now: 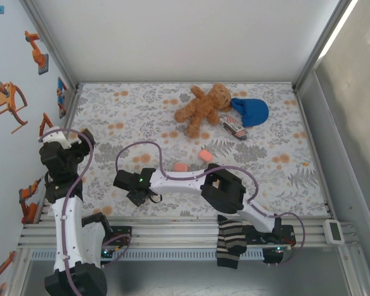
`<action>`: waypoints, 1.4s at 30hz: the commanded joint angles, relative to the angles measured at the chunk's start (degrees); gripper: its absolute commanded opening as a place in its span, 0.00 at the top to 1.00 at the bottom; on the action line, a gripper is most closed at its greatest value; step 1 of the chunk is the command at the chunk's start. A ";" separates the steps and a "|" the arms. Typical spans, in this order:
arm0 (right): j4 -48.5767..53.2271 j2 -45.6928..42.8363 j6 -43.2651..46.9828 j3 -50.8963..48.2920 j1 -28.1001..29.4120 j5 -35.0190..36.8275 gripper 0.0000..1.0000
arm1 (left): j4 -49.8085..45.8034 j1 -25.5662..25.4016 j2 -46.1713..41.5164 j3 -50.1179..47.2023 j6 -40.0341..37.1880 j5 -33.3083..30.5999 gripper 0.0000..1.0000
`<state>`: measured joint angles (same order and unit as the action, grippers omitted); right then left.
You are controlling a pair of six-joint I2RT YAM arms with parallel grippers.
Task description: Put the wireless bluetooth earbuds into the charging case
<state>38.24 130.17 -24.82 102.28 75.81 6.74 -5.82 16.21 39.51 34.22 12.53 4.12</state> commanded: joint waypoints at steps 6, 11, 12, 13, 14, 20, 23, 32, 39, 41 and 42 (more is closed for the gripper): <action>-17.04 -19.78 13.80 -15.83 -0.71 11.60 0.59 | 2.30 0.32 2.96 1.18 2.37 8.20 0.04; -25.84 -29.08 27.47 -24.29 -1.23 19.15 0.59 | 2.71 0.32 7.00 3.51 4.61 16.63 0.04; -27.18 -30.36 29.92 -25.52 -1.36 19.81 0.59 | 2.83 0.32 7.77 4.14 5.15 18.57 0.04; -28.60 -31.77 32.68 -27.16 -1.77 20.05 0.59 | 2.92 0.32 8.76 4.79 5.96 20.91 0.04; -30.04 -33.41 35.20 -29.07 -2.12 20.25 0.59 | 3.19 0.35 9.66 5.68 6.69 23.30 0.04; -35.71 -42.54 45.59 -38.97 -6.86 15.35 0.62 | 5.93 0.23 14.20 8.60 13.78 35.48 0.04; -35.95 -46.99 48.85 -42.37 -10.16 11.51 0.64 | 3.30 -0.39 13.60 8.50 13.64 41.04 0.04; -35.26 -55.38 57.90 -44.55 -18.17 2.72 0.64 | -3.70 -12.39 2.53 5.58 13.33 48.44 0.03; -34.64 -57.71 62.49 -43.90 -19.89 0.76 0.65 | -4.26 -23.86 4.82 8.94 12.28 50.79 0.03; -34.64 -58.91 62.79 -44.10 -20.39 -0.59 0.65 | -4.16 -27.22 6.54 10.30 11.47 50.77 0.05; -34.61 -59.44 62.84 -44.33 -20.64 -1.26 0.65 | -3.82 -28.53 7.19 10.75 11.32 50.77 0.05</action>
<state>4.69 73.49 35.73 57.60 55.81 8.05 -9.54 -9.67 45.74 41.89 24.93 52.60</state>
